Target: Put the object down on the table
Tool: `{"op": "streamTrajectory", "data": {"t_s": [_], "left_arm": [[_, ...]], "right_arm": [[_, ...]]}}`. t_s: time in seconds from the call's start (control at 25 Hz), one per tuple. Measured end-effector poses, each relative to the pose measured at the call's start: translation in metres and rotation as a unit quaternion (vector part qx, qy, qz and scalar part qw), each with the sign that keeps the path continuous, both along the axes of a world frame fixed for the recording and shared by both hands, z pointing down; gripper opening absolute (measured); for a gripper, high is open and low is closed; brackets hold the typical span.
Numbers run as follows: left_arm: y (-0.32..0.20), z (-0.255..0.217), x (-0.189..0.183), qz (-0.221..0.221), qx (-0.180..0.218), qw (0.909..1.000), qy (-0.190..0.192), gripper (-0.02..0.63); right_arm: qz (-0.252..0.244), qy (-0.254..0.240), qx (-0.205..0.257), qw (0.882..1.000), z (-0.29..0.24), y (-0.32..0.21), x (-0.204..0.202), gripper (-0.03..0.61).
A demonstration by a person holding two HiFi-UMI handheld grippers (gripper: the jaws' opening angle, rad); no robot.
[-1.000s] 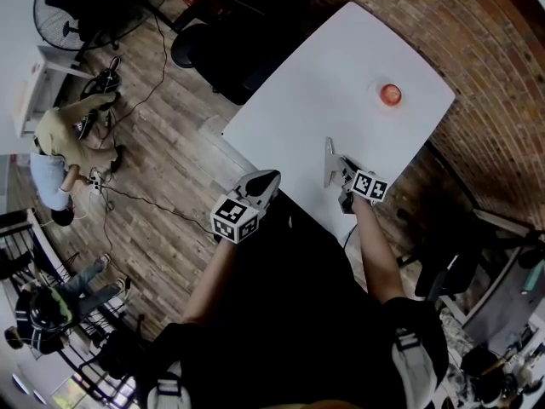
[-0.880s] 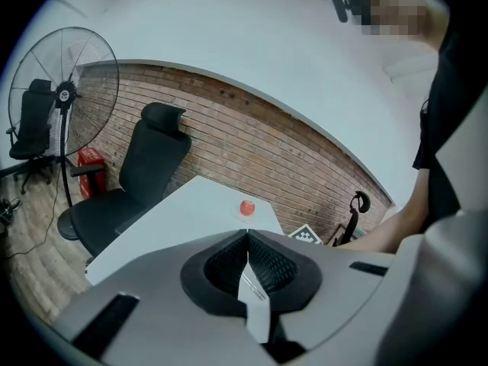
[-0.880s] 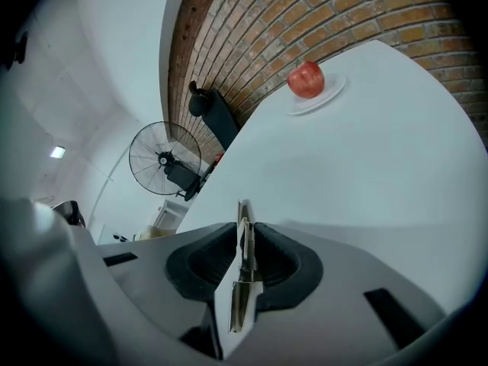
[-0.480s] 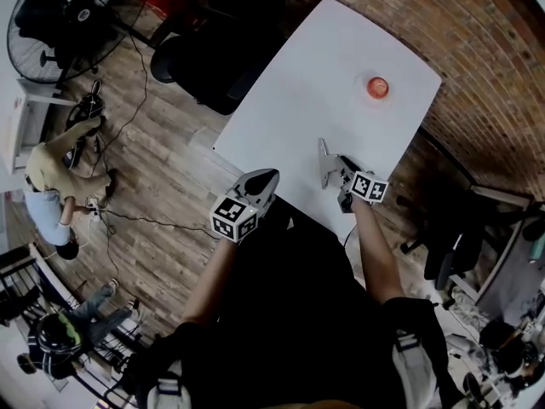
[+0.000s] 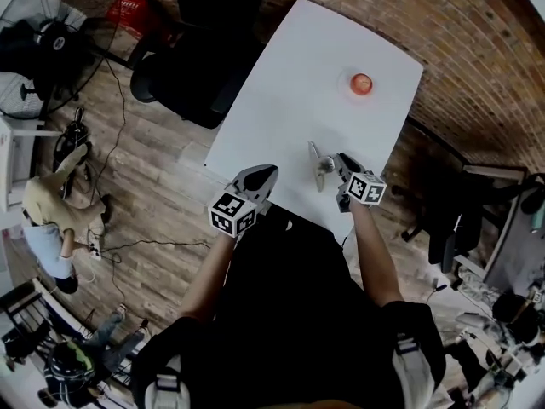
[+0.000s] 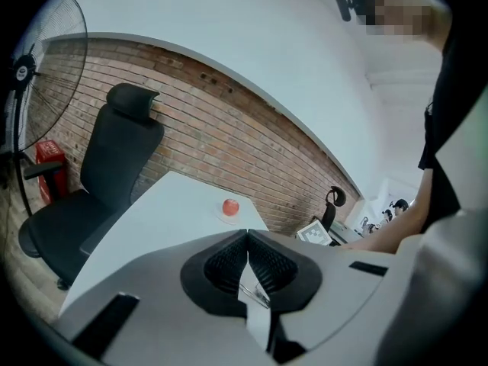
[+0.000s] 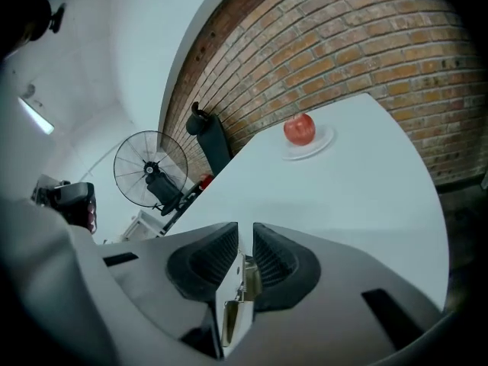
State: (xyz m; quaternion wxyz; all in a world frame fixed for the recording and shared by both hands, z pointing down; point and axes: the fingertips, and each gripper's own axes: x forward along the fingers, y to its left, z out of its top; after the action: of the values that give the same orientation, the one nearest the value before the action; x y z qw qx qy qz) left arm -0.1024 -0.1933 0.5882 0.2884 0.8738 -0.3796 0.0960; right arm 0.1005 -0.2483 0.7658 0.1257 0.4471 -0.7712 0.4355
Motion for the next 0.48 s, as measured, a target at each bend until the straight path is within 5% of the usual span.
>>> {"op": "streamTrajectory", "data": {"t_s": [0.48], "left_arm": [[-0.013,0.009,0.015,0.059,0.003,0.9981,0.013,0.020]], "right_arm": [[-0.056,0.044,0.063,0.995,-0.043,0.027,-0.019,-0.003]]}}
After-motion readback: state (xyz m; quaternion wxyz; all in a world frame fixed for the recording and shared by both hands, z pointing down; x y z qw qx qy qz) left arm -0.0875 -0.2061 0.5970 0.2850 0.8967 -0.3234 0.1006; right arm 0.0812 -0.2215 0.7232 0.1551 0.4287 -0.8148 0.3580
